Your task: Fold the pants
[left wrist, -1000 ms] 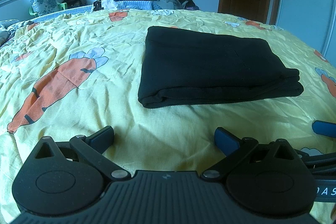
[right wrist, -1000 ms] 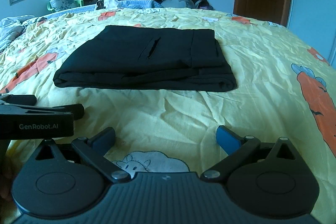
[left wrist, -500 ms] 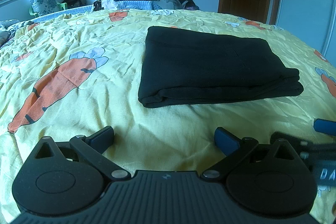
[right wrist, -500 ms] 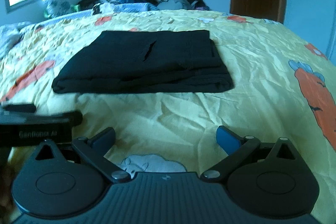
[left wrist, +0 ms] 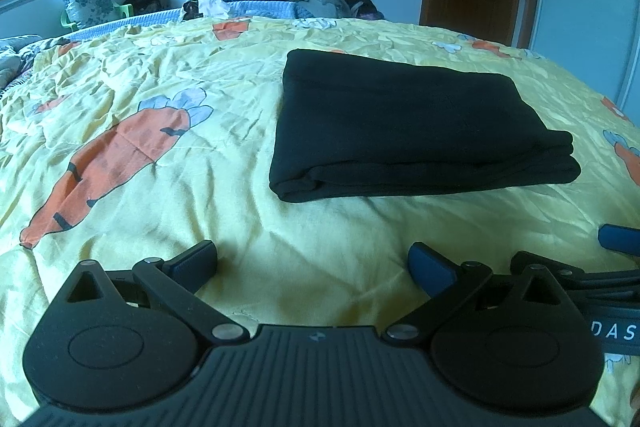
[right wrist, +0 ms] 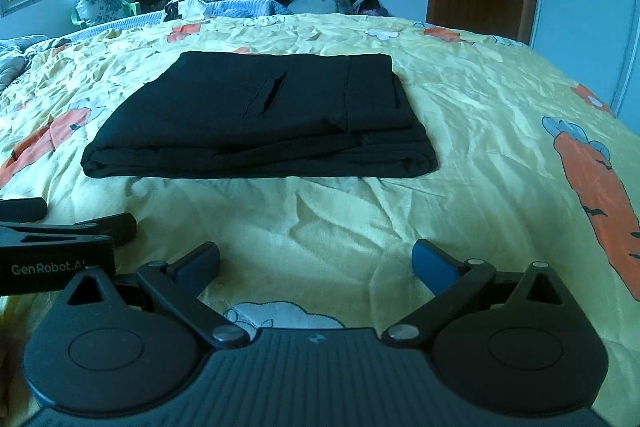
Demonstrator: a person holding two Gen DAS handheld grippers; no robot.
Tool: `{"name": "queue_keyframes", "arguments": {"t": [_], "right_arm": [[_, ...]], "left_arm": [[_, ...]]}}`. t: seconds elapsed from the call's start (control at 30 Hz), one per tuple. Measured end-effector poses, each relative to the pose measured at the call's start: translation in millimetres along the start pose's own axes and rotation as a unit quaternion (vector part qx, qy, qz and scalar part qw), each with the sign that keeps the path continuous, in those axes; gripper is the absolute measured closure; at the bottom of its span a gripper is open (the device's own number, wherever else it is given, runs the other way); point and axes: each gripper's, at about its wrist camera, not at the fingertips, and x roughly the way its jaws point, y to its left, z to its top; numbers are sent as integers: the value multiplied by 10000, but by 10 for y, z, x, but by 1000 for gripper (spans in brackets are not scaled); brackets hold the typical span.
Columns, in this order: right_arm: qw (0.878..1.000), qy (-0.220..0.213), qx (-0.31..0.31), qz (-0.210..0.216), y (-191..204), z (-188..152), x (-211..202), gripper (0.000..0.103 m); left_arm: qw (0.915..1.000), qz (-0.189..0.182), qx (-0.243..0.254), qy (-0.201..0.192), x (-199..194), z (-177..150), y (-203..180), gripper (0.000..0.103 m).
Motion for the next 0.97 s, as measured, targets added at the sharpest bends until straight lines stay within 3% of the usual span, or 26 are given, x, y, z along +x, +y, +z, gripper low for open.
{"name": "queue_keyframes", "arguments": {"t": [0.3,0.43,0.97], "right_arm": [[9987,-151,476,-67,-141,-18,-46,0],[9994,-34,138,-318,-16,0,-7,0],[9995,-26,198,-259,-63,-12,-12,0]], "left_arm": [[10000,1,0,1,1,0,-1,0],[10000,0,-2,4,2,1,0,0],[9999,-117,-14,-18,-11,10,22,0]]}}
